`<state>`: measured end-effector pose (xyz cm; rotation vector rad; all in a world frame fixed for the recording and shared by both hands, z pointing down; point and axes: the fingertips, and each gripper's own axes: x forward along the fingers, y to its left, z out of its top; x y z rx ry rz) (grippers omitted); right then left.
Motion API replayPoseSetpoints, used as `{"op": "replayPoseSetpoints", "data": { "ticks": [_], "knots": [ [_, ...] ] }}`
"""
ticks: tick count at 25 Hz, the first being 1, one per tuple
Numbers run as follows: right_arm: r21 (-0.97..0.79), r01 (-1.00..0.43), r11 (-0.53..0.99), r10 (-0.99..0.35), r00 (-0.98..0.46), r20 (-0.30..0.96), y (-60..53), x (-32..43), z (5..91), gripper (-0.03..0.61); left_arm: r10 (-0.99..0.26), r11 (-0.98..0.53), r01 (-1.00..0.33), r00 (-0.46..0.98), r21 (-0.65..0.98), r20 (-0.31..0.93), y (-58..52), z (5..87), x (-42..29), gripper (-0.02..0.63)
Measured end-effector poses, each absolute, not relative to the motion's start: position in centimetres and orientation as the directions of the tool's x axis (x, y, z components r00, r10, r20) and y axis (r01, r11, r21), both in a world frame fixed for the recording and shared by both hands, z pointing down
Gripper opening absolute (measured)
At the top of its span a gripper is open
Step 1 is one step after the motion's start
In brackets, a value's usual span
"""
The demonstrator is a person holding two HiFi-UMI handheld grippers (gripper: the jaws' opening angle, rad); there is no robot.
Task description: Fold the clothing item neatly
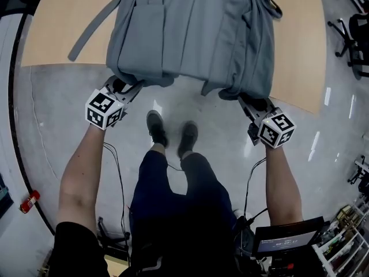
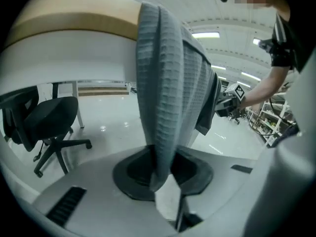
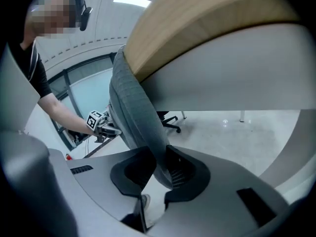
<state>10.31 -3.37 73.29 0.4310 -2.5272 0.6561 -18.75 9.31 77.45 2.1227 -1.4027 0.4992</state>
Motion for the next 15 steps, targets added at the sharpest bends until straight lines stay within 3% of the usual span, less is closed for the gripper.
{"op": "replayPoseSetpoints", "data": {
  "ticks": [1,3,15],
  "knots": [
    [-0.373,-0.412,0.831,-0.176,-0.832,0.527,-3.6,10.2,73.2,0.054,-0.722,-0.314,-0.921,0.389,0.23,0.572,9.1,77.3,-18.6,0.031],
    [-0.399,-0.414,0.818,-0.167,-0.835,0.524,-3.1,10.3,73.3,0.025,-0.72,-0.317,-0.916,0.4,0.244,0.567,9.4,77.0,-18.0,0.018],
    [-0.538,-0.401,0.741,-0.11,-0.864,0.491,4.3,14.1,69.5,0.02,-0.732,-0.264,-0.876,0.455,0.404,0.508,18.0,70.2,-12.5,0.012]
  ]
}}
